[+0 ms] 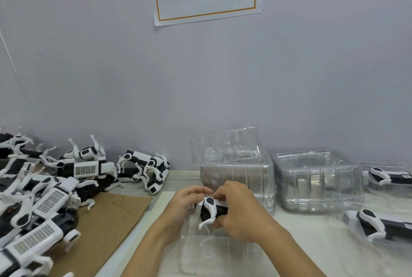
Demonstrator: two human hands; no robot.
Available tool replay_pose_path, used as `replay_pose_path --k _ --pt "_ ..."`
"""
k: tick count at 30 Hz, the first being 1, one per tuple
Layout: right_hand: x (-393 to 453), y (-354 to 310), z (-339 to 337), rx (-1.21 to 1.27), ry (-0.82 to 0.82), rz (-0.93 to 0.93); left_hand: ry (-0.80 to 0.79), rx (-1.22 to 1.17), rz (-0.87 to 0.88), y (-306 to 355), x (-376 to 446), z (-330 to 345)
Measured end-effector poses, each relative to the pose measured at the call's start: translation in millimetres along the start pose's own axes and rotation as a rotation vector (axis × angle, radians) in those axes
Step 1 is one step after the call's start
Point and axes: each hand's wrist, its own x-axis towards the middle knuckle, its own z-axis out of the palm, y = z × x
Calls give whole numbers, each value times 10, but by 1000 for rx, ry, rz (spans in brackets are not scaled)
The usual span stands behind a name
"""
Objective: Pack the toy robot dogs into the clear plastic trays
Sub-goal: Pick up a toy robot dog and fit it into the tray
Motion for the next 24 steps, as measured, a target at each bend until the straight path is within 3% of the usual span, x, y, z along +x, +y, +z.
replay_pose_path --k 24 --pt "3 -39 -44 -48 -77 63 -35 99 -12 68 -21 30"
